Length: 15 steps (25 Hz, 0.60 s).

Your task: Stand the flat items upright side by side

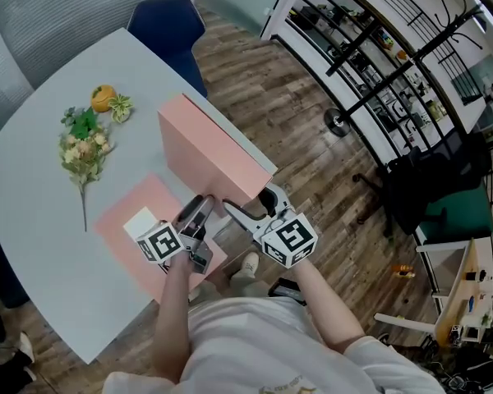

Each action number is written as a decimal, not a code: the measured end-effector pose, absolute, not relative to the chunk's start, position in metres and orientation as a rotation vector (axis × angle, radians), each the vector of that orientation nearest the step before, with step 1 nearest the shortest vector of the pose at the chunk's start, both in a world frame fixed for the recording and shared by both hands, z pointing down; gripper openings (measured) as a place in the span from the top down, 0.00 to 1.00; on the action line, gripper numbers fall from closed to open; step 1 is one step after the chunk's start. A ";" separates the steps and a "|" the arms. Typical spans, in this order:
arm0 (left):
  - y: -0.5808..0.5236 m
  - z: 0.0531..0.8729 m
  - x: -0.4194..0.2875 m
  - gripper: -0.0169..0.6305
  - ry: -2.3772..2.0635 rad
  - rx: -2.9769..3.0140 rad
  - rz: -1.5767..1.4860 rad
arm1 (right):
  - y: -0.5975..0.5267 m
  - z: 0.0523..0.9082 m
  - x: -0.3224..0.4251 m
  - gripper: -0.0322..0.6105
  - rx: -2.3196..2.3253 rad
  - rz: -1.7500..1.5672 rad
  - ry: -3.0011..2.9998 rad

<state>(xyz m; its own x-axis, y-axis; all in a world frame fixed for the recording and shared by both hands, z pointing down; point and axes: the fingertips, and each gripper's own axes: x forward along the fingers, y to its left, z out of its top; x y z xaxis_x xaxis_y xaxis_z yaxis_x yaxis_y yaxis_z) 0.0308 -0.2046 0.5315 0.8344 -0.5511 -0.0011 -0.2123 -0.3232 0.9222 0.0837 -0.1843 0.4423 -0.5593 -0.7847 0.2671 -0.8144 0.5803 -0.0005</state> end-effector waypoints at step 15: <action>-0.202 0.531 0.025 0.57 -0.562 1.895 -0.388 | -0.180 0.444 0.085 0.47 1.354 0.252 -2.573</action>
<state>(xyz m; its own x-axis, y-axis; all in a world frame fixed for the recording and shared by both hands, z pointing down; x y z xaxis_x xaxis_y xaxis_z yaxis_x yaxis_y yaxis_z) 0.0251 -0.2017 0.5309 0.8358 -0.5490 -0.0070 -0.2011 -0.3180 0.9265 0.0850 -0.1801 0.4444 -0.5500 -0.7888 0.2746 -0.8271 0.5601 -0.0477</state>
